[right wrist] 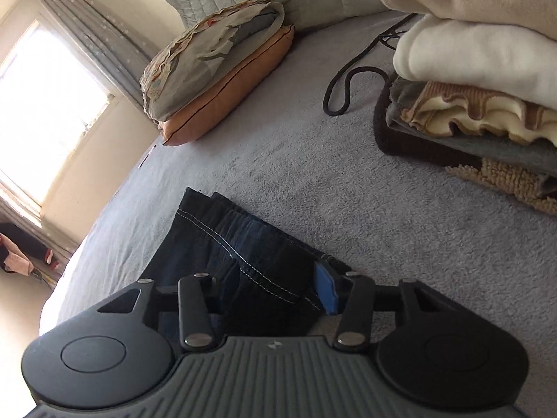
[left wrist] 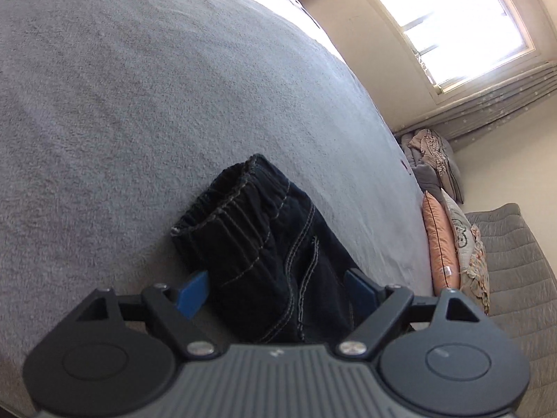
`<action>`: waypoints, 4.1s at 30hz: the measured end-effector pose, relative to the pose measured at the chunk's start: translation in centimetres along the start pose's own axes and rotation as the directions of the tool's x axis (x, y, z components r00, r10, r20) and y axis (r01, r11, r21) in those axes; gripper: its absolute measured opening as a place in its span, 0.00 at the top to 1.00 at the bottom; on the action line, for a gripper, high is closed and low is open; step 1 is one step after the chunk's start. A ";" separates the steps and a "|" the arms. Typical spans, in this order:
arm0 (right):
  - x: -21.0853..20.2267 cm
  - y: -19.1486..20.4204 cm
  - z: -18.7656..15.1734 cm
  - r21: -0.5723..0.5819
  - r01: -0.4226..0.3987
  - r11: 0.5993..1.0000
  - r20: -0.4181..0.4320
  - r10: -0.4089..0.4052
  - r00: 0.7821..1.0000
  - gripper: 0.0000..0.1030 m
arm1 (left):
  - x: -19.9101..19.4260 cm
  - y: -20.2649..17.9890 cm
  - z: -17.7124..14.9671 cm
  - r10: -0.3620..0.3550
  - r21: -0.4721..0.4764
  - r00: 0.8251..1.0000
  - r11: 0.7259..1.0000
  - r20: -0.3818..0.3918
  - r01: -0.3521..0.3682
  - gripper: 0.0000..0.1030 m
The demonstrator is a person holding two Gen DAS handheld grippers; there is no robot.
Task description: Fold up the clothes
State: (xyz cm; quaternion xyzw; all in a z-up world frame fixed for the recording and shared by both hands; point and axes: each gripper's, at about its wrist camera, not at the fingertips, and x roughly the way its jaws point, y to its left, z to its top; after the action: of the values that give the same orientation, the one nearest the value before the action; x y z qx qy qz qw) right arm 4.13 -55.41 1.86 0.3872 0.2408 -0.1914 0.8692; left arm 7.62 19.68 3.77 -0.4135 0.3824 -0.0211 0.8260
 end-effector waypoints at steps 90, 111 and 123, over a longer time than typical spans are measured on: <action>-1.5 7.4 -2.1 -0.600 0.003 0.800 -0.035 -0.031 0.999 0.37 | -5.3 1.1 4.0 0.150 0.203 0.951 0.957 0.272 -0.209 0.12; 2.7 10.5 -4.7 -0.678 0.117 0.726 0.096 -0.070 0.993 0.80 | -0.4 1.5 4.1 0.274 0.322 0.930 0.882 0.243 -0.344 0.49; 2.8 9.0 -3.9 -0.604 0.234 0.762 0.140 -0.187 0.972 0.85 | 0.0 2.0 4.7 0.258 0.207 0.929 0.926 0.266 -0.317 0.33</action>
State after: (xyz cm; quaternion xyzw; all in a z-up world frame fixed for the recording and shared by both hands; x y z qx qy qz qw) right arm 10.01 -47.22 3.20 0.0458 0.3010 -0.2122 0.9286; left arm 10.09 24.18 4.09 -0.2466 0.3336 0.1027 0.9041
